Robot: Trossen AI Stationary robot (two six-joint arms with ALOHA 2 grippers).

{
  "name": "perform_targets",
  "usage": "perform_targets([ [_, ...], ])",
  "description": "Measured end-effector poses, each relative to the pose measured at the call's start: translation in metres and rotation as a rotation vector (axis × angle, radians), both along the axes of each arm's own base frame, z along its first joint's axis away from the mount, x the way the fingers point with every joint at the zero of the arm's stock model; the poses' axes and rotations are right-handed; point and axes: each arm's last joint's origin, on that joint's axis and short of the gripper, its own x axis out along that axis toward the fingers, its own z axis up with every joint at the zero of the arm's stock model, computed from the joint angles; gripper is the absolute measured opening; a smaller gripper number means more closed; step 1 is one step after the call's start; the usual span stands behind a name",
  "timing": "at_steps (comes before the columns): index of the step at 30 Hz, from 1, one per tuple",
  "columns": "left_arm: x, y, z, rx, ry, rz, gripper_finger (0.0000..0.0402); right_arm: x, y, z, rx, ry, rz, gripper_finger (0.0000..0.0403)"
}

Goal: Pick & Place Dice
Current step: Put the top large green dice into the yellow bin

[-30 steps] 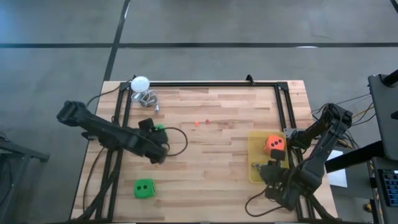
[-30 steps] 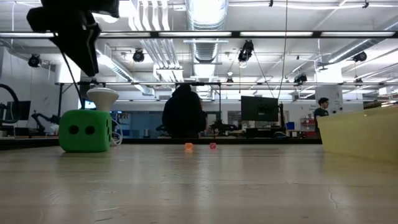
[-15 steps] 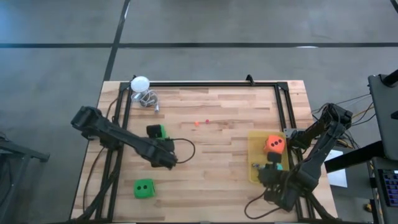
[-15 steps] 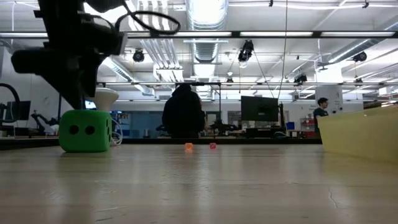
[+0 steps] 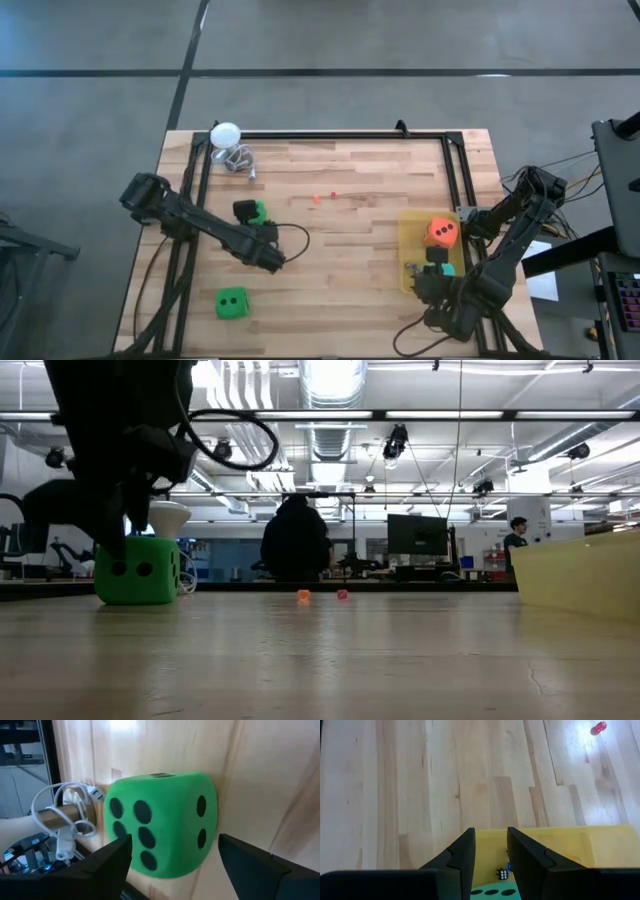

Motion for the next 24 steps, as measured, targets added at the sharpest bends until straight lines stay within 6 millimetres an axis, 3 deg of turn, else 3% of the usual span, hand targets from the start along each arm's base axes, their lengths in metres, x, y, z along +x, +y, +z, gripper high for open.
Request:
perform_targets([
  [6, -0.004, 0.005, -0.018, 0.033, -0.047, -0.019, 0.0298, 0.001, 0.001, 0.000, -0.004, -0.018, 0.007, 0.0107],
  [13, -0.004, 0.014, -0.023, 0.072, -0.070, 0.010, 0.0268, 0.003, 0.004, 0.001, 0.008, -0.036, 0.046, 0.0107],
  [18, -0.003, 0.018, -0.023, 0.075, -0.076, 0.016, 0.0192, 0.005, 0.007, 0.002, 0.022, -0.051, 0.064, 0.0107],
  [24, -0.001, 0.020, -0.023, 0.070, -0.090, 0.023, 0.0053, 0.005, 0.007, 0.002, 0.019, -0.054, 0.066, 0.0107],
])
